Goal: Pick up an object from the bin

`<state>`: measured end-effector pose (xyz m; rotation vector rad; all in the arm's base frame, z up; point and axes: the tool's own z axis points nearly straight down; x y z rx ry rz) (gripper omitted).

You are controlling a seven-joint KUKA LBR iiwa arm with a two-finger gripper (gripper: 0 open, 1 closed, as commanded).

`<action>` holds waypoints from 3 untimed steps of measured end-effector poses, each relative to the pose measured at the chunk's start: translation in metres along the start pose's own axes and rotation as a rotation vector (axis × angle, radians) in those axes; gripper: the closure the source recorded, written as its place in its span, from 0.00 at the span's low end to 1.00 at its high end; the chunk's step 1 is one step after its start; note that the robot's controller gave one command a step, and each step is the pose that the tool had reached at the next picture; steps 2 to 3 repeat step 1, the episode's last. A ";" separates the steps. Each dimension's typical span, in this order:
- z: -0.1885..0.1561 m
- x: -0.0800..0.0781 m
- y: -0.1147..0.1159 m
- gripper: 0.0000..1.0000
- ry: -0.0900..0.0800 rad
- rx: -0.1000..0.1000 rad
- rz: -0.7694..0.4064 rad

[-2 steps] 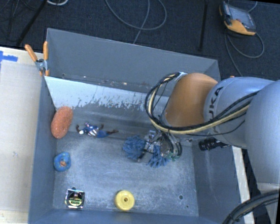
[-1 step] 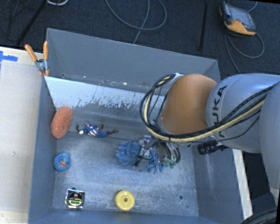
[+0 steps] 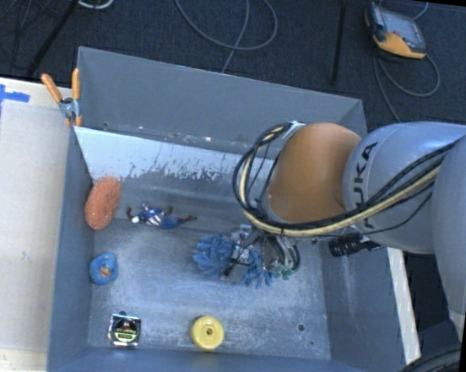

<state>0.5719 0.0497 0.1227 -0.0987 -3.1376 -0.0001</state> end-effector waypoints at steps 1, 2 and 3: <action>-0.127 0.016 0.008 1.00 -0.003 0.000 -0.005; -0.127 0.016 0.008 1.00 -0.003 0.000 -0.005; -0.127 0.016 0.008 1.00 -0.003 0.000 -0.005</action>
Offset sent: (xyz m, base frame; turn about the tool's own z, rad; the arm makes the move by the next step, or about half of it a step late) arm 0.0000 0.0000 0.0000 0.0000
